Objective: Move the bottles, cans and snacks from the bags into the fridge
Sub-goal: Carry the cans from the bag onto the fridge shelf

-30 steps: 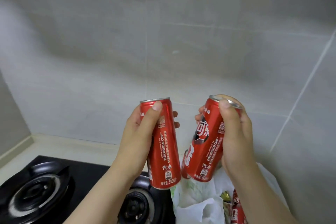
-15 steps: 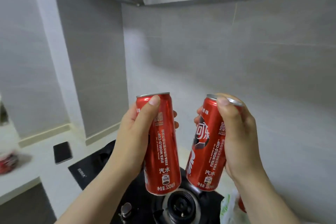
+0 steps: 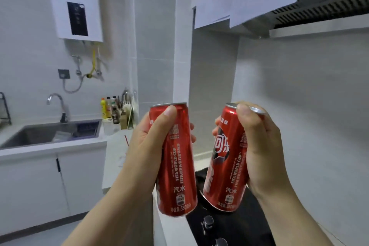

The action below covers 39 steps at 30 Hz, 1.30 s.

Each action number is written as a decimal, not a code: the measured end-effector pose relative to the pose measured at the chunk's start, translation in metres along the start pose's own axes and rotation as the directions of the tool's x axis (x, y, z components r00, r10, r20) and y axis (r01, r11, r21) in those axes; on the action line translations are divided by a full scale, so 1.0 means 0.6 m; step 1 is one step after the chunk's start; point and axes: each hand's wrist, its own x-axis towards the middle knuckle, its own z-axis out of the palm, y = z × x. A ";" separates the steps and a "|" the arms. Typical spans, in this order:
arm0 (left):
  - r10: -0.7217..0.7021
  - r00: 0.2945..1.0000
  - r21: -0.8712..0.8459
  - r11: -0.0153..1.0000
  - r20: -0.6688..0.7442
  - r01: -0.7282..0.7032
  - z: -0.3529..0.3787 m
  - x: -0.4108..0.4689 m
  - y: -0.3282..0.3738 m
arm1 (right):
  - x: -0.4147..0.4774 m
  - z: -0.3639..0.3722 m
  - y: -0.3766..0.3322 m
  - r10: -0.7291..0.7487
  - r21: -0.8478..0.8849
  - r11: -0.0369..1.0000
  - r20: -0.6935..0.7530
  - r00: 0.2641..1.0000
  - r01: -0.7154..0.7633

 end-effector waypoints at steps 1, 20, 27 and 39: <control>0.007 0.999 -0.004 1.000 -0.034 -0.008 -0.027 -0.001 0.013 | 0.004 0.029 -0.002 -0.013 0.021 1.000 0.031 0.999 0.012; 0.216 0.860 0.285 0.955 -0.462 -0.087 -0.418 -0.120 0.186 | -0.028 0.512 -0.016 -0.104 0.423 0.895 0.509 0.855 -0.144; 0.338 0.684 0.432 0.901 -0.646 -0.037 -0.491 -0.174 0.227 | -0.049 0.650 -0.017 -0.155 0.521 0.792 0.676 0.720 -0.319; 0.537 0.295 0.589 0.799 -0.790 0.124 -0.519 -0.297 0.294 | -0.137 0.830 -0.064 -0.380 0.558 0.596 0.830 0.409 -0.578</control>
